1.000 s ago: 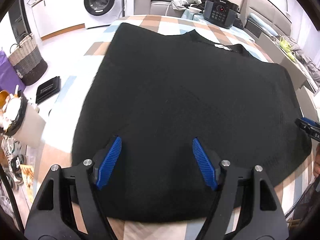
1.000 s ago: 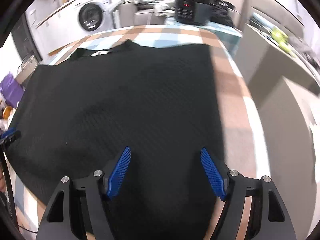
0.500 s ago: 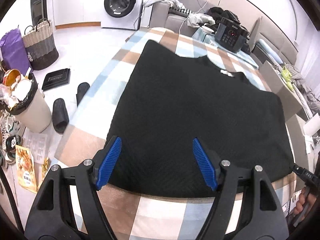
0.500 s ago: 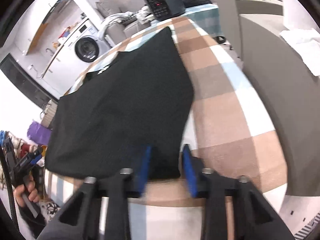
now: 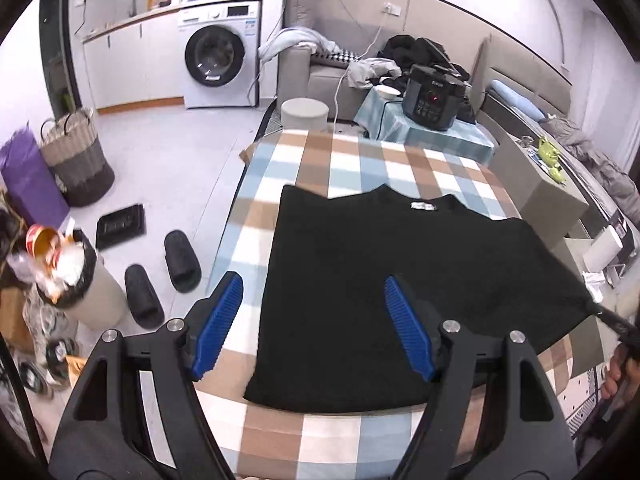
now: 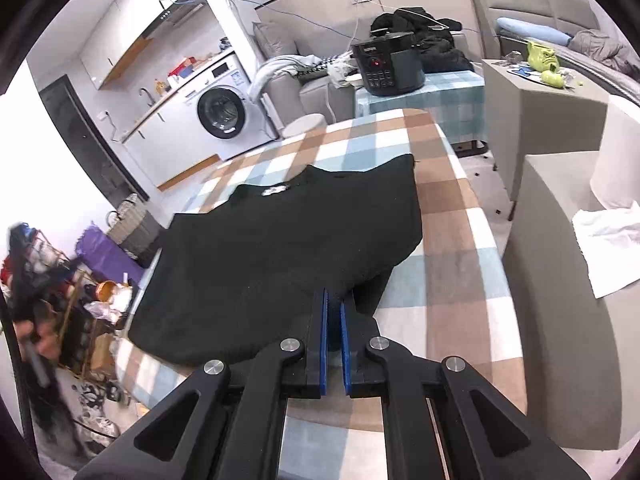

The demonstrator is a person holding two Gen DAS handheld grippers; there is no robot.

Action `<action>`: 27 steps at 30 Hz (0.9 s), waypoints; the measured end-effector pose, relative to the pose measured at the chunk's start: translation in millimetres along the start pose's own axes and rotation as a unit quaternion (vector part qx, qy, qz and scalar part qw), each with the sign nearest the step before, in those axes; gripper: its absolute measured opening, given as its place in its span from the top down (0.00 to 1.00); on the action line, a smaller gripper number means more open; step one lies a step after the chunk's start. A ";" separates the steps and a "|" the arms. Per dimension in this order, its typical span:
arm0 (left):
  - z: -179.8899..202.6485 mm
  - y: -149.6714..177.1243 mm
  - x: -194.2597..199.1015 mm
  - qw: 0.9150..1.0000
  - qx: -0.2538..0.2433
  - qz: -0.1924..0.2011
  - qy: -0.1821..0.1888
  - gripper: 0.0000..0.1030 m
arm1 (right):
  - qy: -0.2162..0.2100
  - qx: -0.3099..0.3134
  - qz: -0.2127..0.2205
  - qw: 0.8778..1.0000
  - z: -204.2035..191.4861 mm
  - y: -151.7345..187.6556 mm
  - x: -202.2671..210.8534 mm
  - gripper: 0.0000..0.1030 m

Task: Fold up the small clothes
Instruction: 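Grasp the sweater hem with the right tool while the left tool grasps it too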

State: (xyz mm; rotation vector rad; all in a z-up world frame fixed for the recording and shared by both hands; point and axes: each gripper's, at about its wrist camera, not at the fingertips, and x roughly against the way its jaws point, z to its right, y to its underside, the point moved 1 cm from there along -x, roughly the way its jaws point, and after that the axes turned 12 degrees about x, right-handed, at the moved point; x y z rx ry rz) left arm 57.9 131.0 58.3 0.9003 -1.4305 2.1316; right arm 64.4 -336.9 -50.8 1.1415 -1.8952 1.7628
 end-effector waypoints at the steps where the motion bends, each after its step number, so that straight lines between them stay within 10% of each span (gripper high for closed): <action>1: -0.8 -3.5 5.6 1.000 -0.001 0.001 0.001 0.31 | 0.009 -0.004 -0.006 1.000 2.1 5.5 -6.3 0.95; 10: -41.3 37.1 -24.6 0.997 0.061 -0.039 -0.006 0.28 | 0.063 -0.047 -0.087 0.993 33.9 54.8 -60.3 0.84; 18: -83.8 112.9 -71.4 0.985 0.147 -0.081 -0.028 0.28 | 0.055 -0.063 -0.019 0.996 33.8 65.8 -29.6 0.58; 27: -74.6 150.9 -110.4 0.985 0.144 -0.097 -0.017 0.28 | 0.041 -0.049 -0.010 0.998 16.4 56.5 -36.2 0.51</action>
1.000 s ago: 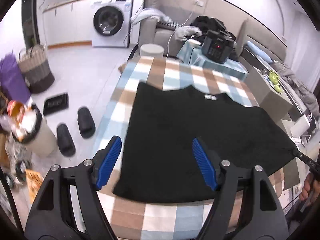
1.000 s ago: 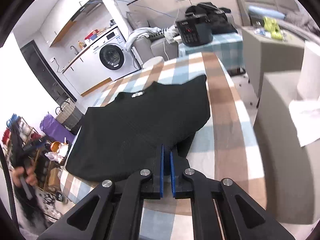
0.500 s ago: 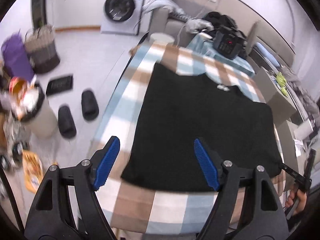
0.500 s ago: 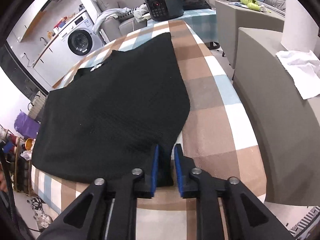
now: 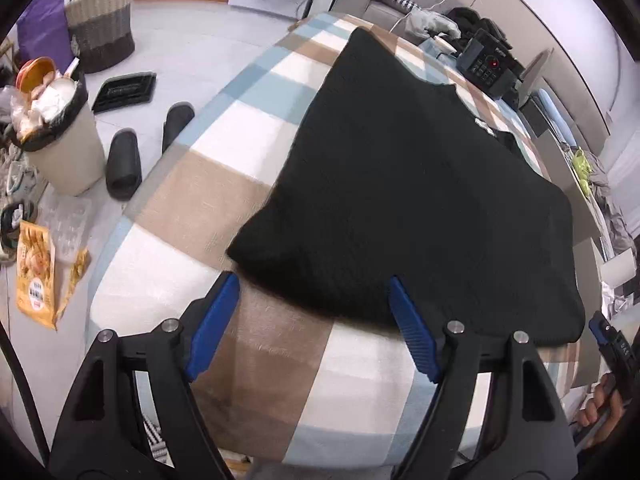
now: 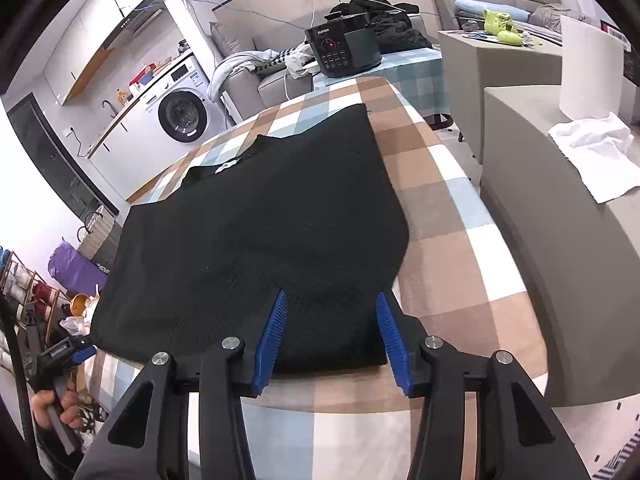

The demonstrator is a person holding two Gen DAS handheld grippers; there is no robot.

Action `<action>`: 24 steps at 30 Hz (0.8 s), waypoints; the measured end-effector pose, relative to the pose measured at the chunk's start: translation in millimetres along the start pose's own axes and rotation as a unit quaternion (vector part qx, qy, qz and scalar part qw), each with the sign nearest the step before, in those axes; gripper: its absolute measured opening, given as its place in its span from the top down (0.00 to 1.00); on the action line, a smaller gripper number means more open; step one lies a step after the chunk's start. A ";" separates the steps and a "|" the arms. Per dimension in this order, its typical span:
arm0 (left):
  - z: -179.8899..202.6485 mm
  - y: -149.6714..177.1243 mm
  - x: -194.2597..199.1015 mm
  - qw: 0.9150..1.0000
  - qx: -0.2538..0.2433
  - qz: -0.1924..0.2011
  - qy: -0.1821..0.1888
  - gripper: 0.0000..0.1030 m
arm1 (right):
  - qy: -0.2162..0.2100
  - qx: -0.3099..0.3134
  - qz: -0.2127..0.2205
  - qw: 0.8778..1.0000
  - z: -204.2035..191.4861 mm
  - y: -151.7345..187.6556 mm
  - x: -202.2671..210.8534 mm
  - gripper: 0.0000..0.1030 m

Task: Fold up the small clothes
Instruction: 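Grasp the sweater hem with the right tool while the left tool grasps it too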

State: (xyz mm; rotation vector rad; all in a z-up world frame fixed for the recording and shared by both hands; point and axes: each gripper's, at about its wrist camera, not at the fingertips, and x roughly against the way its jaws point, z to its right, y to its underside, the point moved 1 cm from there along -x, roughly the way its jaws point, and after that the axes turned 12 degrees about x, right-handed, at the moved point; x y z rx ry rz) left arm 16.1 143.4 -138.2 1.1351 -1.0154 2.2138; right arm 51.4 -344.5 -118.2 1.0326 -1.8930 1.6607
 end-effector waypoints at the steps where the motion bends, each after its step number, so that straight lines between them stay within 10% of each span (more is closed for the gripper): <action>1: 3.1 0.3 -3.2 1.000 -0.003 0.001 -0.003 0.28 | -0.001 0.001 -0.002 1.000 -1.6 0.3 -1.7 0.47; 5: 18.6 -3.7 -14.0 1.000 -0.014 0.023 -0.015 0.29 | 0.007 0.025 -0.021 0.999 -14.4 1.4 -11.1 0.46; 10: 41.0 -10.9 -29.3 0.999 -0.021 0.036 0.001 0.80 | 0.002 0.049 -0.020 0.999 -30.6 -2.3 -14.6 0.46; 24: 12.5 -4.5 3.8 0.997 0.010 0.070 0.029 0.85 | -0.040 0.163 -0.038 0.985 -125.8 -17.1 -78.3 0.46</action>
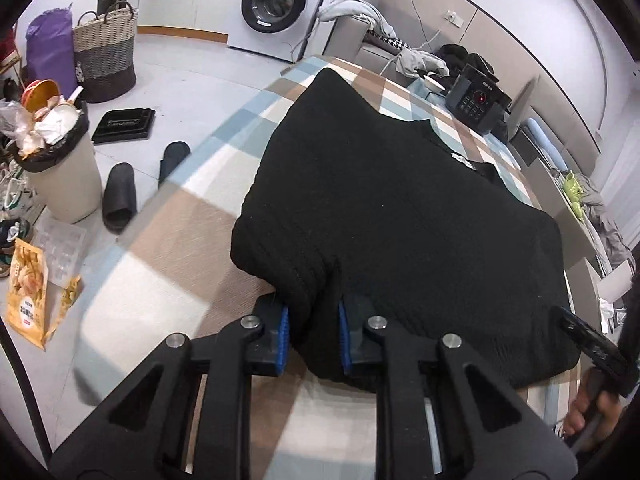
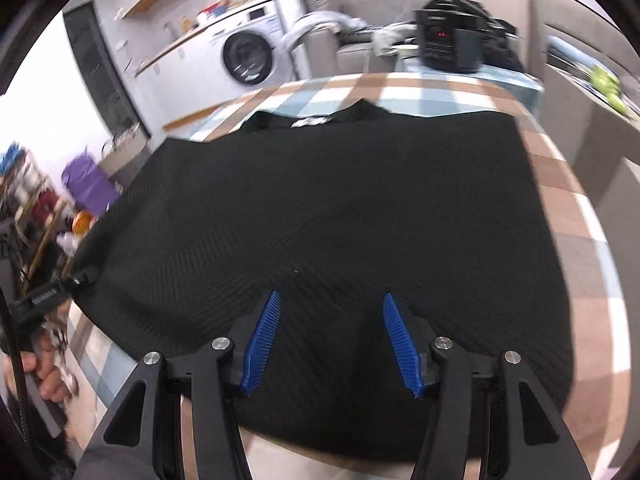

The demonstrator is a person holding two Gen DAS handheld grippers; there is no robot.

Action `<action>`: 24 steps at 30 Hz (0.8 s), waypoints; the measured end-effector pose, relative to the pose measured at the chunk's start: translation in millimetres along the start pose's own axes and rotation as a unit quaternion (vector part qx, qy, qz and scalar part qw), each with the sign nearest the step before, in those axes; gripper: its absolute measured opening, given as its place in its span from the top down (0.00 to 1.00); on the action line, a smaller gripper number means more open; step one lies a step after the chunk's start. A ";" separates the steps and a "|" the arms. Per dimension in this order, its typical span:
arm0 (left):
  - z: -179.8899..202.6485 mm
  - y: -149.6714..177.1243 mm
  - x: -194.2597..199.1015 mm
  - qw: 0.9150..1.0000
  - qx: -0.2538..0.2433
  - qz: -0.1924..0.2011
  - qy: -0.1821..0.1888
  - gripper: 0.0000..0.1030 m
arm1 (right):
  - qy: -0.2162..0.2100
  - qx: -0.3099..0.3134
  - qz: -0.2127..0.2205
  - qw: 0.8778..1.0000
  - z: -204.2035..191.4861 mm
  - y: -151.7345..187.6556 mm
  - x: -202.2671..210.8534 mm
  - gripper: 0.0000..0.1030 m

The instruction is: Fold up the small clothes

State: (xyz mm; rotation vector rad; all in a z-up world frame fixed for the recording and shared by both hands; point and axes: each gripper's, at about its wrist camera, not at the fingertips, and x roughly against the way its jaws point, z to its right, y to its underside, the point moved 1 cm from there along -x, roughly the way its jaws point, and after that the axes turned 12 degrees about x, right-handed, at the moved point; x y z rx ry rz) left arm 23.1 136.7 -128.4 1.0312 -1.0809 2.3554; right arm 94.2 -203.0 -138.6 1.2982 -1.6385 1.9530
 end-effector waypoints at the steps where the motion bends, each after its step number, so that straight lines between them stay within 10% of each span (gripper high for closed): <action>1: -5.0 0.8 4.4 1.000 0.003 0.001 -0.003 0.85 | -0.002 0.015 -0.008 1.000 -8.0 0.2 -4.9 0.46; 7: -10.7 -4.1 21.8 1.000 0.012 0.023 0.010 0.85 | -0.012 0.029 -0.016 0.999 -18.3 4.6 -8.9 0.46; 14: 75.0 -22.9 46.1 0.992 -0.090 0.064 0.066 0.85 | 0.005 0.005 -0.005 1.000 -0.7 10.7 14.8 0.46; 24: 221.2 62.1 23.9 0.940 -0.270 -0.043 0.204 0.83 | 0.061 -0.071 0.014 0.996 55.5 30.5 59.4 0.46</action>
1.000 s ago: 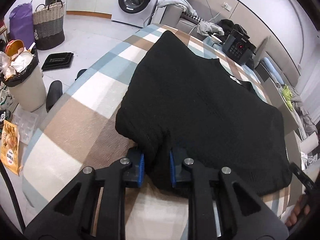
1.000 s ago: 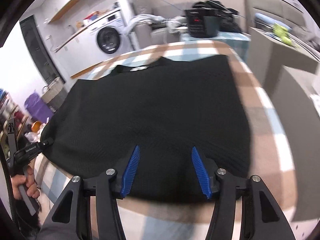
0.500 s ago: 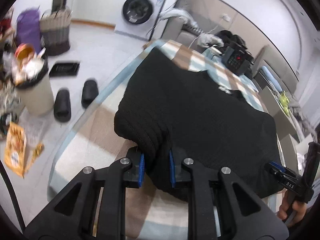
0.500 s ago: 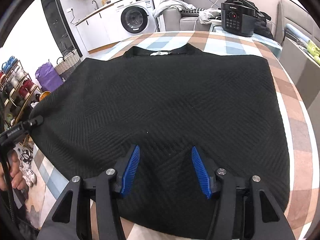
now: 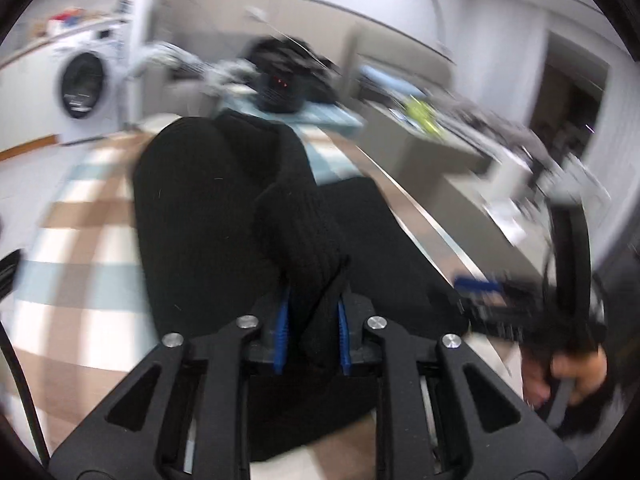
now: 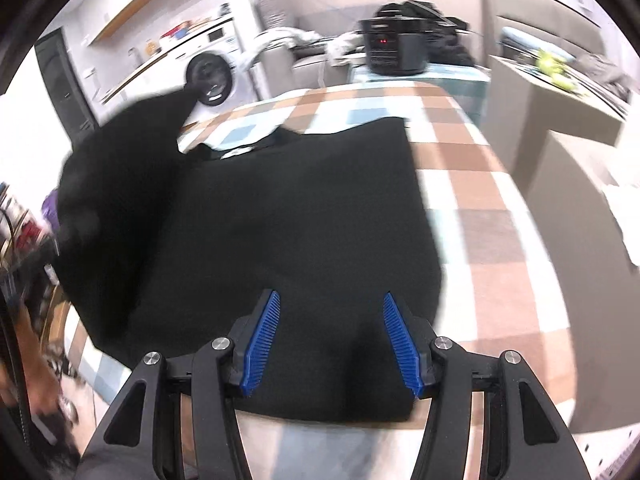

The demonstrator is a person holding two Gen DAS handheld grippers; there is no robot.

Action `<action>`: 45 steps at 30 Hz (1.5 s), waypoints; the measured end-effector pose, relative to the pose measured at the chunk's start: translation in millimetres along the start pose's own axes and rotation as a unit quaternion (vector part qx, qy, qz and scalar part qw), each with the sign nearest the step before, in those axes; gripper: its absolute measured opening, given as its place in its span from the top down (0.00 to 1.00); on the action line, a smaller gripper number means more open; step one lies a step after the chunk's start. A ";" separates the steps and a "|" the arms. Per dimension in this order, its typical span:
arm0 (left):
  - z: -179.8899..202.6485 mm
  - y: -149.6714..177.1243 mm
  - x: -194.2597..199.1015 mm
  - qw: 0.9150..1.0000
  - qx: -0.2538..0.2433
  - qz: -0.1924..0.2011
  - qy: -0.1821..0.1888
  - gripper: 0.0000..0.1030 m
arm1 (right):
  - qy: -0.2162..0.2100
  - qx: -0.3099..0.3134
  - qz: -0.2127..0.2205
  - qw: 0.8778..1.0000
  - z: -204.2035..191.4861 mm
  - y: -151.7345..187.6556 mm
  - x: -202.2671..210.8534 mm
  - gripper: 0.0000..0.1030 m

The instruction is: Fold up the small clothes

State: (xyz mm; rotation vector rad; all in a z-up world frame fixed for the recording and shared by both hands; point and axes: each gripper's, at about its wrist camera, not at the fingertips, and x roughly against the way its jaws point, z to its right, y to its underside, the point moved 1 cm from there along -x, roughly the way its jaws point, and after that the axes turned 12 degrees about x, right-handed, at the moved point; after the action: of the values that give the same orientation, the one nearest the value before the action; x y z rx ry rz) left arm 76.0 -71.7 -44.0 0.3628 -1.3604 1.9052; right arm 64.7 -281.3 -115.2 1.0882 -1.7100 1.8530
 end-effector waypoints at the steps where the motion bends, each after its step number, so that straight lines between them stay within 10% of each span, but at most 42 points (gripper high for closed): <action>1: 0.9 7.0 -10.3 1.000 0.001 -0.023 0.005 0.79 | 0.004 -0.008 -0.003 1.000 6.0 2.3 1.3 0.46; 5: -8.6 26.9 -22.6 0.996 0.031 -0.085 0.027 0.61 | -0.006 -0.030 -0.002 1.000 18.7 10.4 6.2 0.46; 10: -22.8 33.0 14.1 0.998 0.035 -0.046 0.021 0.35 | -0.065 -0.033 0.006 0.997 8.3 4.0 2.6 0.46; 20: -82.6 32.6 37.3 0.993 0.104 -0.018 -0.048 0.34 | -0.202 -0.103 0.025 0.974 -10.3 -13.0 -2.7 0.46; 25: -93.2 41.6 22.3 0.991 0.114 -0.032 -0.059 0.34 | -0.190 -0.103 -0.013 0.976 -29.0 -25.9 -27.0 0.47; 29: -94.0 42.3 14.7 0.990 0.118 -0.033 -0.065 0.34 | -0.198 -0.066 -0.061 0.976 -38.6 -15.0 -38.9 0.92; 31: -94.2 42.3 12.9 0.990 0.118 -0.034 -0.068 0.34 | -0.201 -0.052 -0.038 0.978 -34.2 -6.7 -27.0 0.94; 35: -96.9 41.7 8.3 0.989 0.122 -0.040 -0.072 0.34 | -0.096 -0.057 -0.063 0.992 -11.8 10.4 -31.1 0.94; 41: -86.9 41.0 4.2 0.991 0.110 -0.044 -0.063 0.34 | -0.175 -0.055 0.017 0.983 -20.7 -7.6 2.9 0.56; 45: -82.9 46.1 -0.5 0.991 0.098 -0.053 -0.075 0.34 | -0.230 -0.035 0.013 0.972 -45.3 -21.5 -5.5 0.56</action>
State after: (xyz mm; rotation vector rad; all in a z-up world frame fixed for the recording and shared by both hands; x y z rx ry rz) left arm 59.2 -4.3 -108.6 0.6752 -1.2248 1.9604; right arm 71.5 -232.8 -103.1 1.5636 -2.0253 1.6238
